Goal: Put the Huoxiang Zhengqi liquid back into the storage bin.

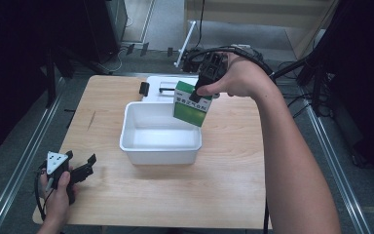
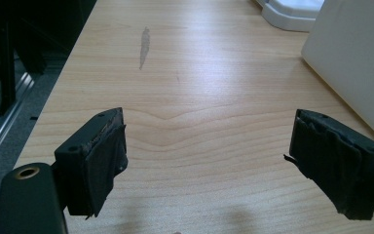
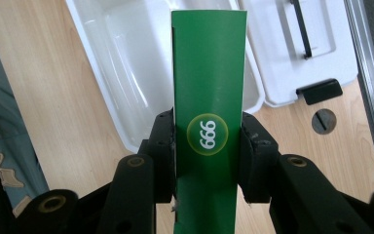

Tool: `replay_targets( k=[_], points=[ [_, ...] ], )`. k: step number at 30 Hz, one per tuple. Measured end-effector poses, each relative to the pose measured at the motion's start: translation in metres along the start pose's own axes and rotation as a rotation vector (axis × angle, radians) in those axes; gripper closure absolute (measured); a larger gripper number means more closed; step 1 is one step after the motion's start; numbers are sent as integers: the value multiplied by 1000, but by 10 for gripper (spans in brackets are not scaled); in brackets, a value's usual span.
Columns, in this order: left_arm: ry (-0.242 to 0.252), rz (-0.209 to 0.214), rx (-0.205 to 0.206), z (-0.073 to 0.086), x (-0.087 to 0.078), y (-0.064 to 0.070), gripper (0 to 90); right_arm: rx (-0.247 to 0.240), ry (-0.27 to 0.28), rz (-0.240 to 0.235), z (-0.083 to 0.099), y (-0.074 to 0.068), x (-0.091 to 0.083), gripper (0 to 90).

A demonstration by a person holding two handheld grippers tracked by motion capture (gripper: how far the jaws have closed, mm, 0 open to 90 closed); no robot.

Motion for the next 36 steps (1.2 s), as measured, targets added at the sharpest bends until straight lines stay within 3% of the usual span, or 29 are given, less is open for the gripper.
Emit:
replay_targets(
  k=[5,9,16,27,36],
  points=[
    [2,2,1,0,0,0,140,-57,20,-8,-6,-5,5,652],
    [0,1,2,0,0,0,141,-136,33,-25,-7,-13,11,651],
    [2,4,0,0,0,0,140,-229,39,-38,-8,-22,24,650],
    [0,8,-1,0,0,0,140,-270,13,-39,-8,-25,45,649],
    [0,7,-2,0,0,-1,140,-273,11,-67,-4,-27,67,649]
  ],
)
Point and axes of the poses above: each handheld gripper's, and its own axes: x roughly forward along the jaws, z roughly out of its underside, y roughly to its right, the point moved 7 cm from there along x, roughly forward along the jaws, and after that the axes turned 14 degrees about z, right-handed, at the moved point
